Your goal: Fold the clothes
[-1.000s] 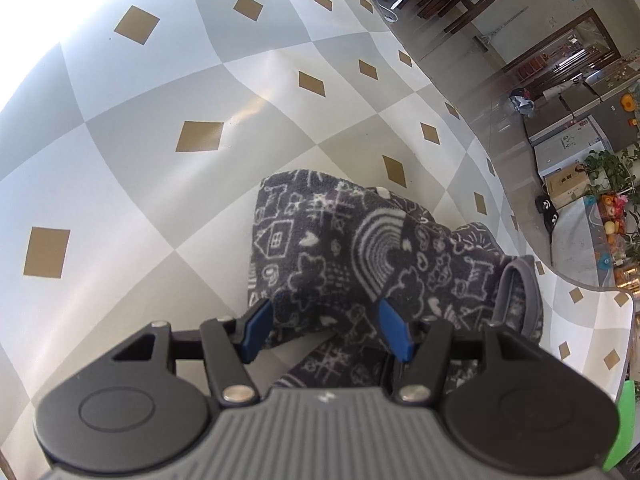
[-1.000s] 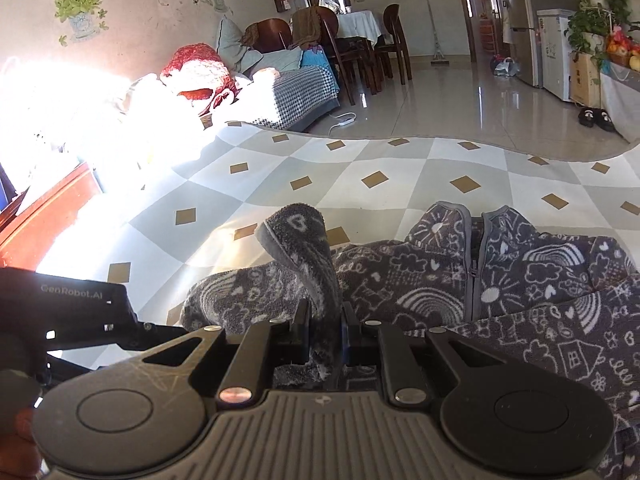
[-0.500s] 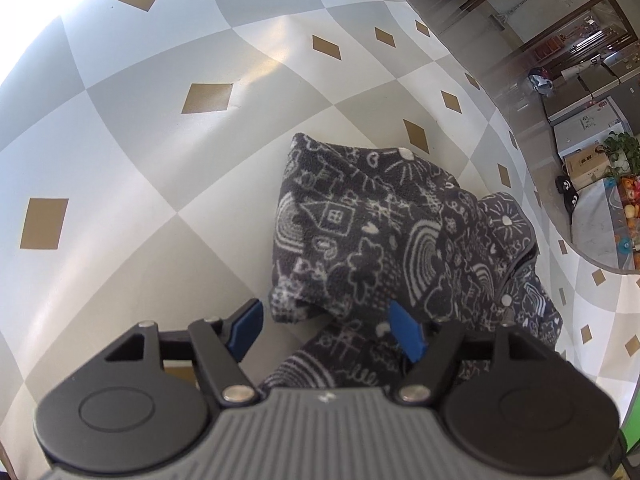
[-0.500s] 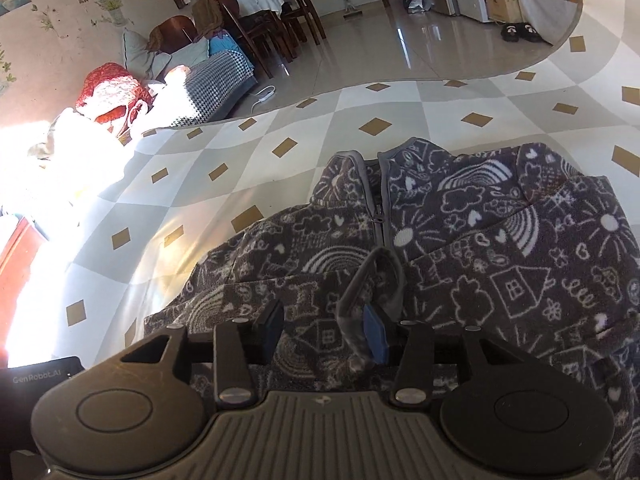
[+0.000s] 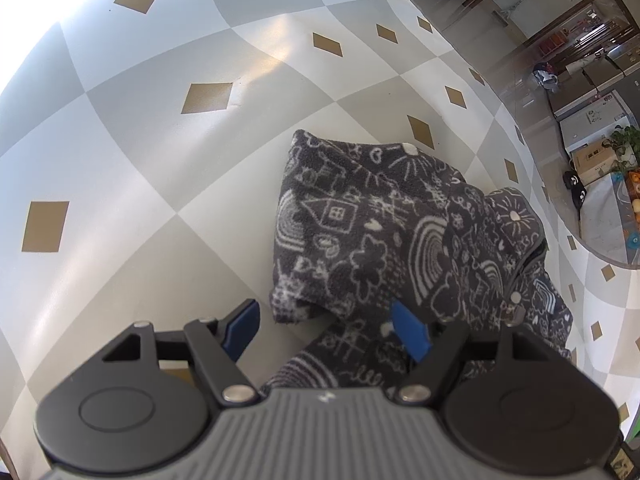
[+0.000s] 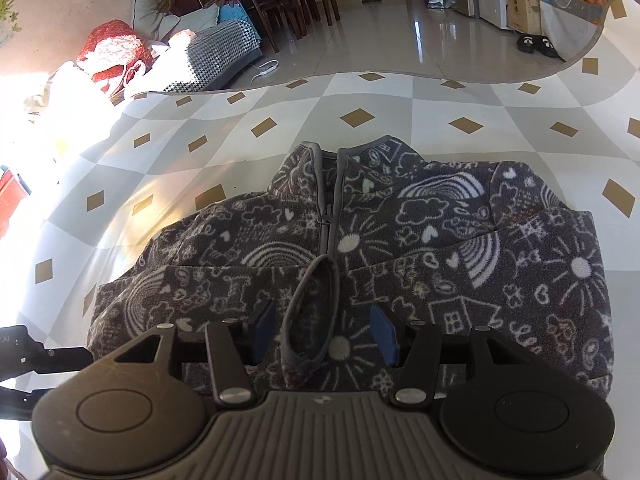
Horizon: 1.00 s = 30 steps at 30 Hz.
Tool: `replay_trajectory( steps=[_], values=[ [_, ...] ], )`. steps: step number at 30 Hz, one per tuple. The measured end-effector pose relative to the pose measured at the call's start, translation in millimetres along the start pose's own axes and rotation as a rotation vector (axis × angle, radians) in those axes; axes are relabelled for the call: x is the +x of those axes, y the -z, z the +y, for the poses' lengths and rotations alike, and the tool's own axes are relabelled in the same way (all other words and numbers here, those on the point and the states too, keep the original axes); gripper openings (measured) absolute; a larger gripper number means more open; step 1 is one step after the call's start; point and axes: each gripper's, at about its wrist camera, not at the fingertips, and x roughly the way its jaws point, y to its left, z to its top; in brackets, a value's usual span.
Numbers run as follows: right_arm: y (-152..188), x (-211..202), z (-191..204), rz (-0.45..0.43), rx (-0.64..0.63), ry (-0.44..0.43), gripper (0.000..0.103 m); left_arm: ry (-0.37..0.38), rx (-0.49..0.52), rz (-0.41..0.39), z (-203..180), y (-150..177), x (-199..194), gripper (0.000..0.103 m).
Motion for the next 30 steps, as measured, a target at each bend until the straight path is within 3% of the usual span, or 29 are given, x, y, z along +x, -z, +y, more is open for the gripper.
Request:
replay_trajectory(
  steps=[4,12,14,16,19,30],
  values=[
    [1,12,-9,0.029,0.113,-0.049,0.052,-0.006,0.009,0.008,-3,3,4,0.074],
    [6,27,-4,0.040,0.157,-0.057,0.052,-0.035,0.007,0.014,1,4,7,0.074],
    [6,27,0,0.034,0.152,-0.058,0.047,-0.039,0.003,0.019,3,4,8,0.074],
    [7,27,3,0.027,0.140,-0.050,0.027,-0.041,-0.001,0.022,4,4,8,0.074],
    [7,25,4,0.012,0.152,-0.050,0.012,-0.045,-0.001,0.019,4,5,8,0.074],
    [-23,-22,6,-0.187,0.196,-0.082,0.006,-0.048,0.030,0.018,-2,10,9,0.075]
  ],
)
